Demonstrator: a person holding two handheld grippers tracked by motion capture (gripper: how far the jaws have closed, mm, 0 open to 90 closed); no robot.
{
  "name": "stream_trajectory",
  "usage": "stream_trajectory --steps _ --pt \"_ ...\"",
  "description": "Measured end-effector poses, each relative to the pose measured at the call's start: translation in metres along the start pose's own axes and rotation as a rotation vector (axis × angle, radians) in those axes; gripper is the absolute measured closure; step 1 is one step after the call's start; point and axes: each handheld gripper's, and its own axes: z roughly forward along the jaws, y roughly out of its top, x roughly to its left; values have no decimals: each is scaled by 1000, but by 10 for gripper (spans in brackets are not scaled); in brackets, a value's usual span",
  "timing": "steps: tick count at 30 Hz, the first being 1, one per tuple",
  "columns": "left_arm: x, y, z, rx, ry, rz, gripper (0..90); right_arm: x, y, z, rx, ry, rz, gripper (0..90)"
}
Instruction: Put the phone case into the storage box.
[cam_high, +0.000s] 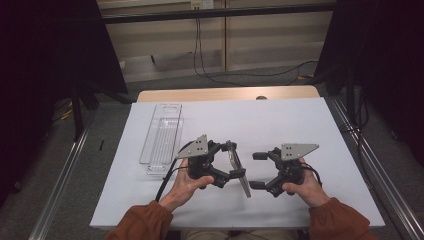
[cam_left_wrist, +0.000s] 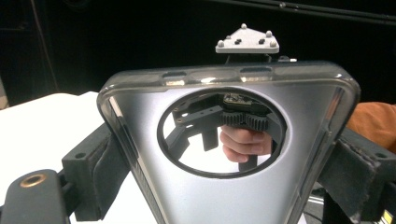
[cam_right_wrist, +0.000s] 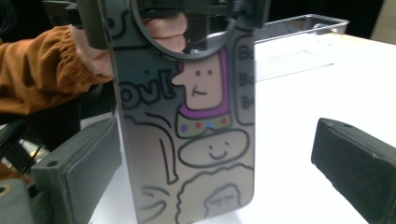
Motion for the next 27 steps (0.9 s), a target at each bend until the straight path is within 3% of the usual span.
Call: stream_trajectory --steps 9,12,20,24,26,27 --pt "0 2 -9 -14 52 -17 114 -2 0 -9 -16 -122 41 20" --pt "1 0 -11 -8 68 -22 114 -3 1 -14 -18 -171 35 20" --pt "2 2 -20 -5 156 -41 114 0 -3 -27 -25 -329 37 19" --pt "2 4 -26 2 192 -48 115 3 -11 -36 -25 -378 49 12" --pt "3 3 -28 -17 189 -53 115 6 -13 -43 -39 -413 65 5" --pt "3 4 -30 -4 213 -53 115 6 -14 -46 -47 -431 69 0"
